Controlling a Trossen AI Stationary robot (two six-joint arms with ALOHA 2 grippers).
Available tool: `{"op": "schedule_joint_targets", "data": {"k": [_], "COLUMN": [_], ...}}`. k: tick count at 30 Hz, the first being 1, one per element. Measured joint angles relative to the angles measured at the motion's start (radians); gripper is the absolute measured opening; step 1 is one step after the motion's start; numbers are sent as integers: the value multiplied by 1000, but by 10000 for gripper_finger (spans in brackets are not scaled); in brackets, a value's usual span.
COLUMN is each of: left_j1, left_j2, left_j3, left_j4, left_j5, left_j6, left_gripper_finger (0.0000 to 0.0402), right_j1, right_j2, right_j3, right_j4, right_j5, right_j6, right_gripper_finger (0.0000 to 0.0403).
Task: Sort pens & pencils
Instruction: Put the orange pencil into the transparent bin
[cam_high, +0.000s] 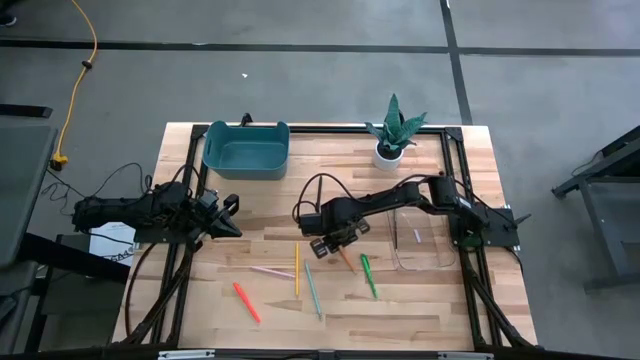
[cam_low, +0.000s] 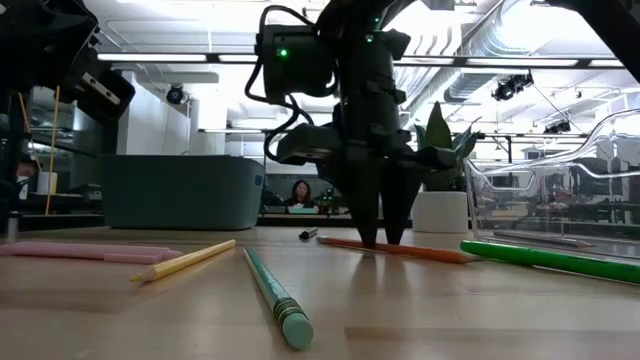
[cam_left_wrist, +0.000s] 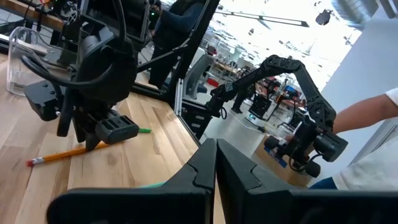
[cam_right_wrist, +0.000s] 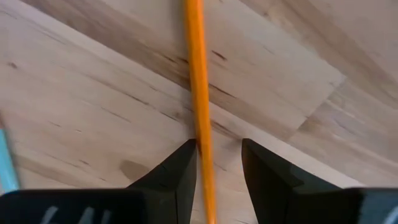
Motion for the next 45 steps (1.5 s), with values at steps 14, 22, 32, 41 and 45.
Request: {"op": "schedule_joint_targets", "data": {"k": [14, 22, 32, 41, 45], "left_j1": [0, 0, 0, 0, 0], "left_j2": [0, 0, 0, 0, 0], "left_j3": [0, 0, 0, 0, 0], "left_j4": [0, 0, 0, 0, 0], "left_j5": [0, 0, 0, 0, 0], "left_j6": [0, 0, 0, 0, 0], "left_gripper_finger": [1, 1, 1, 1, 1], "right_j1": [-3, -3, -12, -31, -31], "right_j2": [0, 0, 0, 0, 0], "right_j3": [0, 0, 0, 0, 0], "right_j4": [19, 26, 26, 27, 30], "right_j5": [-9, -18, -18, -17, -18], "right_j6": [-25, -23, -24, -28, -32], "right_gripper_finger": [73, 72, 72, 72, 72]}}
